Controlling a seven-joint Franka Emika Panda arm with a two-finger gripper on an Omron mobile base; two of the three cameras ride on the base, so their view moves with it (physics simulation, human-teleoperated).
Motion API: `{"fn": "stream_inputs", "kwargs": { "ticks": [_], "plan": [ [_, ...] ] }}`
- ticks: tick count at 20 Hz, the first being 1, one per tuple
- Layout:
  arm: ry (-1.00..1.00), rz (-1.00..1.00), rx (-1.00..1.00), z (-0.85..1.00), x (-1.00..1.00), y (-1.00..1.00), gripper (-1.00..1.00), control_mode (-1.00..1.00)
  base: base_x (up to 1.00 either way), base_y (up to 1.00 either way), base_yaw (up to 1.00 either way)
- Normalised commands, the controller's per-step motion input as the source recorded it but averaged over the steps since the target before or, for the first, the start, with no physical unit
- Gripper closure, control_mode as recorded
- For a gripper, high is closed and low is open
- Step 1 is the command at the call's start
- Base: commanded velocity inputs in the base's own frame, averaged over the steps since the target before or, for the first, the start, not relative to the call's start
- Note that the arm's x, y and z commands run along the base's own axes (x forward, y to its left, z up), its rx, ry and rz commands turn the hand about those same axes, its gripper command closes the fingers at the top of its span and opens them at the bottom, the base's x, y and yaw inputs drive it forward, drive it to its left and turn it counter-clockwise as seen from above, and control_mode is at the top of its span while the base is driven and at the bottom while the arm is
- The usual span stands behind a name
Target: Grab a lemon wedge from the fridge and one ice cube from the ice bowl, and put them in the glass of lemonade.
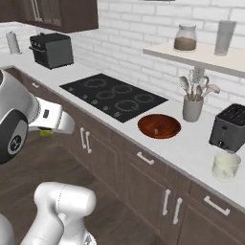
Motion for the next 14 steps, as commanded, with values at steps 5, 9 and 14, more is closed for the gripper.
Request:
{"fn": "stream_inputs", "kwargs": {
  "ticks": [5, 9, 14],
  "plan": [
    [0.0, 0.0, 0.0, 0.0, 0.0, 0.0, 1.0, 1.0, 0.19, -0.25, -0.5],
    [0.0, 0.0, 0.0, 0.0, 0.0, 0.0, 1.0, 1.0, 0.22, -0.25, -0.52],
    [0.0, 0.0, 0.0, 0.0, 0.0, 0.0, 1.0, 1.0, 0.27, -0.27, -0.55]
  ]
}}
